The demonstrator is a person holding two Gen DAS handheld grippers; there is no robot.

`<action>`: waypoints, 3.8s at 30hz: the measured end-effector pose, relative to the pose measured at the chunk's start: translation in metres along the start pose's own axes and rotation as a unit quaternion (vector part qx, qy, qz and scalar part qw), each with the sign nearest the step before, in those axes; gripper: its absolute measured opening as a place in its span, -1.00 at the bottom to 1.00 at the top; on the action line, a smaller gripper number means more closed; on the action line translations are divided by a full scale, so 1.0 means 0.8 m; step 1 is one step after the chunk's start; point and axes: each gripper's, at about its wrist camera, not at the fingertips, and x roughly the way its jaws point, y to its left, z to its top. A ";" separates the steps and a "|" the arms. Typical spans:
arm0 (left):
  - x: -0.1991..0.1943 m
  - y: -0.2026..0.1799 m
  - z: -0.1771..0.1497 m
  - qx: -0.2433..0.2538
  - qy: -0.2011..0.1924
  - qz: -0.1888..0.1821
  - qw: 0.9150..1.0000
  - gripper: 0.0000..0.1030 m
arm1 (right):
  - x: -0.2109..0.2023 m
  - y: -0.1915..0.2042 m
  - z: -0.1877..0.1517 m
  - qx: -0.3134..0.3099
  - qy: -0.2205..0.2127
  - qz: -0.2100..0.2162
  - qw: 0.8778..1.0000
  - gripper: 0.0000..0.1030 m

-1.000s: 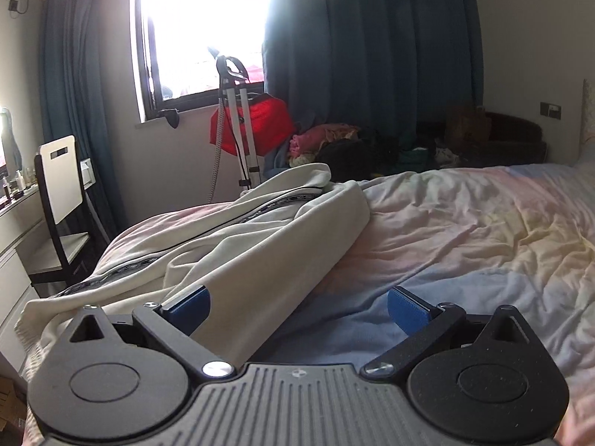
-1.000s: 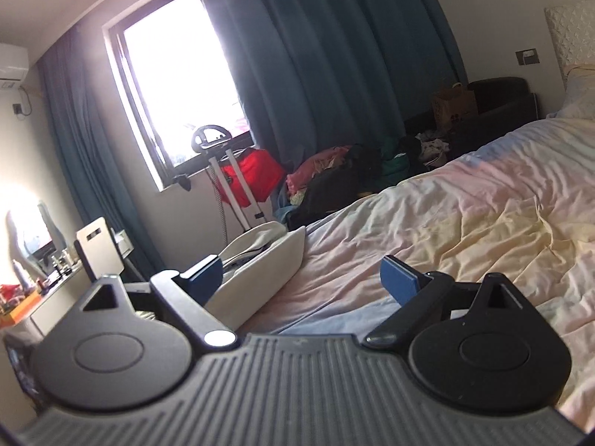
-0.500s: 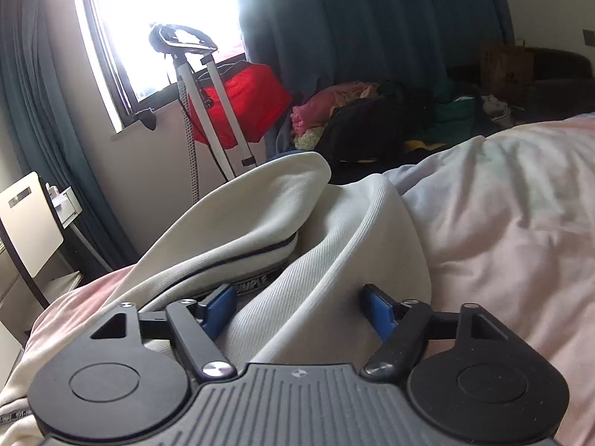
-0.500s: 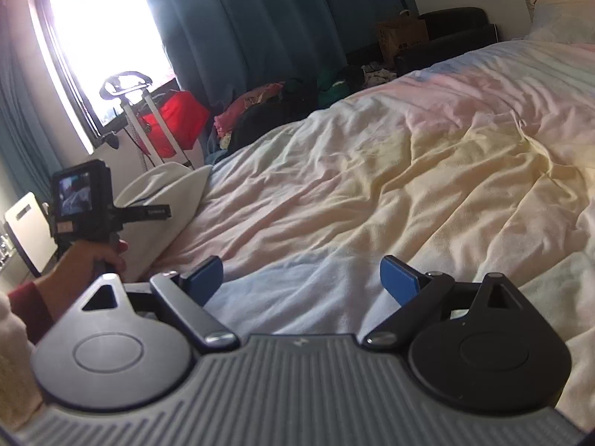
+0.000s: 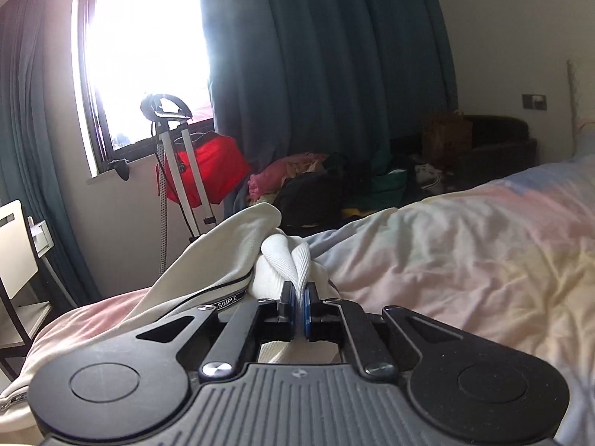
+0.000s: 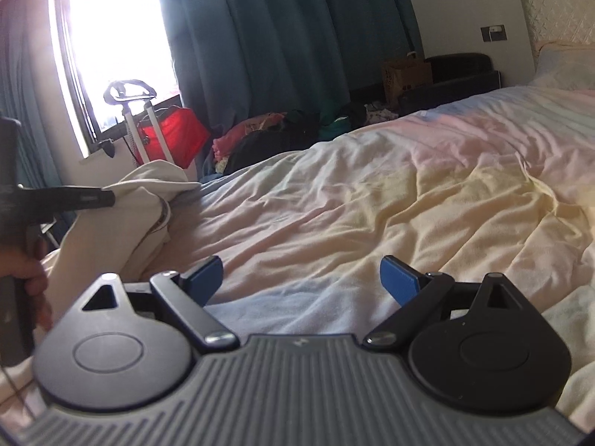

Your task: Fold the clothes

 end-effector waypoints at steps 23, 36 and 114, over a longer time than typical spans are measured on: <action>-0.399 0.166 -0.134 -0.299 -0.088 -0.041 0.949 -0.90 | -0.099 0.013 -0.061 0.213 0.179 0.238 0.931 0.38; -0.344 0.196 -0.171 -0.314 -0.116 -0.073 0.940 -0.86 | 0.097 0.100 -0.075 0.275 0.214 0.201 0.915 0.42; -0.507 0.476 -0.384 -0.647 0.166 0.127 0.733 -0.82 | -0.095 -0.325 -0.066 0.557 0.050 -0.155 0.814 -0.88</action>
